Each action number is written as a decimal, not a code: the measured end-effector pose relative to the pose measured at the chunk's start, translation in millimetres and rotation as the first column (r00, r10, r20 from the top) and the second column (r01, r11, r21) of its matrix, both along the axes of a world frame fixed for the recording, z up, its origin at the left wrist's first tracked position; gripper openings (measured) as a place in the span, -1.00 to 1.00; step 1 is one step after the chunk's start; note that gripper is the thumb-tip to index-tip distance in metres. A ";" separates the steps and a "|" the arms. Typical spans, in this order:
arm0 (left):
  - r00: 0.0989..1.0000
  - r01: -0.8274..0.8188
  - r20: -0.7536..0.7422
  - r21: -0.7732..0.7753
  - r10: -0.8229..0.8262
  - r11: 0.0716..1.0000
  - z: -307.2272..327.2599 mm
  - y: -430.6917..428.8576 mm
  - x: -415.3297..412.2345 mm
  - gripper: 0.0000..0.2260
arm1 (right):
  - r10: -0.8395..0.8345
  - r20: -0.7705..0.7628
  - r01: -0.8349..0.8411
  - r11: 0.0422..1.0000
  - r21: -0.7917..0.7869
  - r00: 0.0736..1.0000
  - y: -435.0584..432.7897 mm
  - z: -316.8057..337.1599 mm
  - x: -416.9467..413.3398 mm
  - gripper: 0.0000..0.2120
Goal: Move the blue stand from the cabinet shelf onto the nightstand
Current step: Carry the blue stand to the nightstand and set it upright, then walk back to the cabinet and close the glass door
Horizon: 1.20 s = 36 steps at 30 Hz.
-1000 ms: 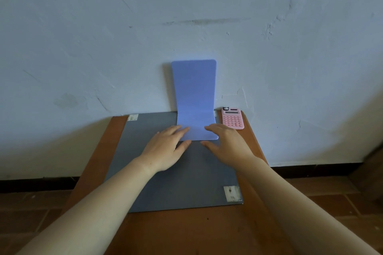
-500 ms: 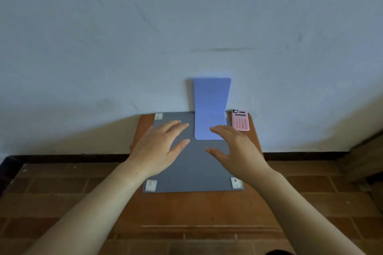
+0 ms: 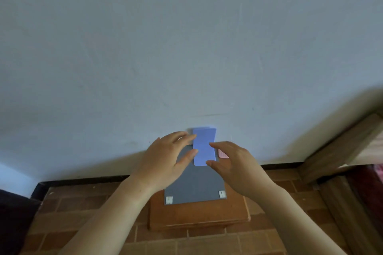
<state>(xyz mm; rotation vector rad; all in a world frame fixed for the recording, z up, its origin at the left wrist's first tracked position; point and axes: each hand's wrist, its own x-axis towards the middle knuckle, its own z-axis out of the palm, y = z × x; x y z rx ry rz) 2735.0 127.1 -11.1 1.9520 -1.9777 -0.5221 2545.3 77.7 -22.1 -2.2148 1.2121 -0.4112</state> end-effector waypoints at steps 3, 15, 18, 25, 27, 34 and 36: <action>1.000 -0.019 -0.012 -0.026 0.019 0.999 25.8 17.5 5.5 -0.56 | -0.013 0.015 0.013 1.000 -0.002 1.000 11.3 29.5 2.2 -0.55; 0.985 -0.173 -0.034 -0.150 0.170 0.973 59.8 75.9 31.8 -0.49 | 0.181 0.070 -0.170 0.976 -0.139 0.981 42.5 79.0 28.3 -0.53; 0.967 -0.255 -0.035 -0.150 0.252 0.955 62.1 90.9 40.4 -0.48 | 0.285 0.064 -0.272 0.950 -0.155 0.957 40.1 82.6 44.9 -0.54; 0.836 -0.546 -0.002 -0.103 0.549 0.831 49.5 129.9 65.0 -0.48 | 0.636 -0.009 -0.634 0.769 -0.083 0.772 19.8 82.1 101.4 -0.56; 0.773 -0.633 -0.022 -0.097 0.634 0.768 46.9 143.7 63.0 -0.49 | 0.704 -0.003 -0.701 0.706 -0.102 0.710 14.7 82.5 116.6 -0.56; 0.471 -0.881 -0.079 -0.098 0.879 0.463 40.4 205.2 40.8 -0.54 | 0.918 0.038 -0.915 0.396 -0.074 0.395 43.1 77.6 174.4 -0.58; 0.379 -0.922 -0.057 -0.103 0.924 0.372 38.1 231.3 26.0 -0.53 | 0.961 0.039 -0.959 0.275 -0.067 0.273 68.4 69.6 188.3 -0.60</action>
